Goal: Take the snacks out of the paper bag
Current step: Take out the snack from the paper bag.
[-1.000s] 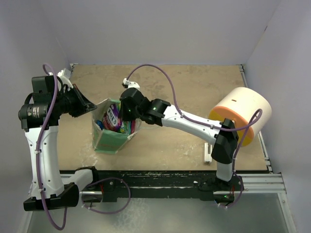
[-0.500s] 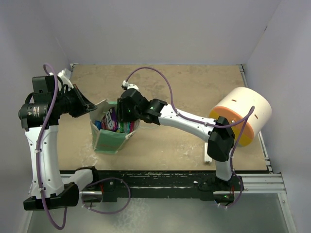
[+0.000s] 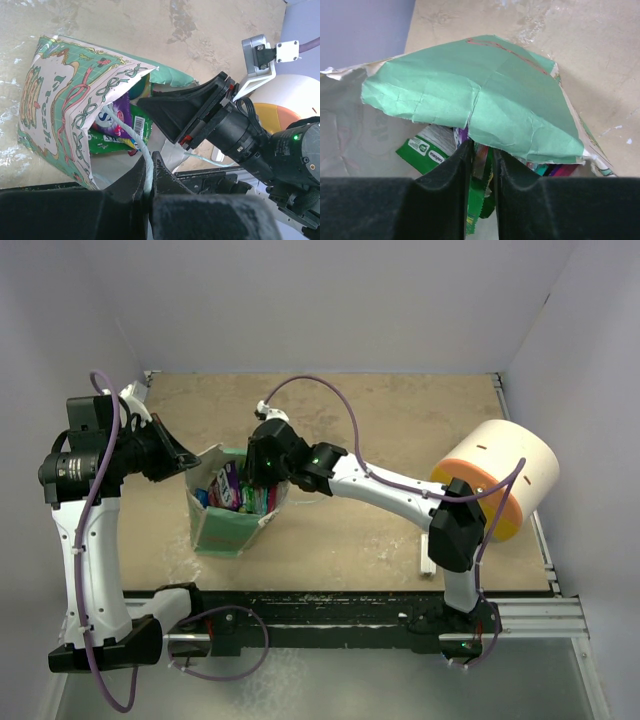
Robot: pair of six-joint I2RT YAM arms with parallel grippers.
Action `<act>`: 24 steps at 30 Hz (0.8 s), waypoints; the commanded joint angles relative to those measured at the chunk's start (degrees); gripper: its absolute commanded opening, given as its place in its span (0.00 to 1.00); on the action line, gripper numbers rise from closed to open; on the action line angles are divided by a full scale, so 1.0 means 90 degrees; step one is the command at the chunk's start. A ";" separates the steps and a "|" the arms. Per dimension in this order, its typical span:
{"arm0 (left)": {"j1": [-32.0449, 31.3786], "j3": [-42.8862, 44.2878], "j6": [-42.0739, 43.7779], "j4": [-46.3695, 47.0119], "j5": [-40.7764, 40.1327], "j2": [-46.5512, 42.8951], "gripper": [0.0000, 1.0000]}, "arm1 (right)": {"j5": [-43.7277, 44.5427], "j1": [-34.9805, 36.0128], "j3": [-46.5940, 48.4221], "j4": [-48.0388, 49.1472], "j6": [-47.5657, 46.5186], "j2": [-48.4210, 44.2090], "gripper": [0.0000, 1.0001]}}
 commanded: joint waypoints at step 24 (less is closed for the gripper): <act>0.0024 -0.0252 -0.0341 0.0416 0.0021 -0.0455 0.00 | -0.1501 -0.0047 -0.0273 0.0882 -0.0534 -0.1768 0.00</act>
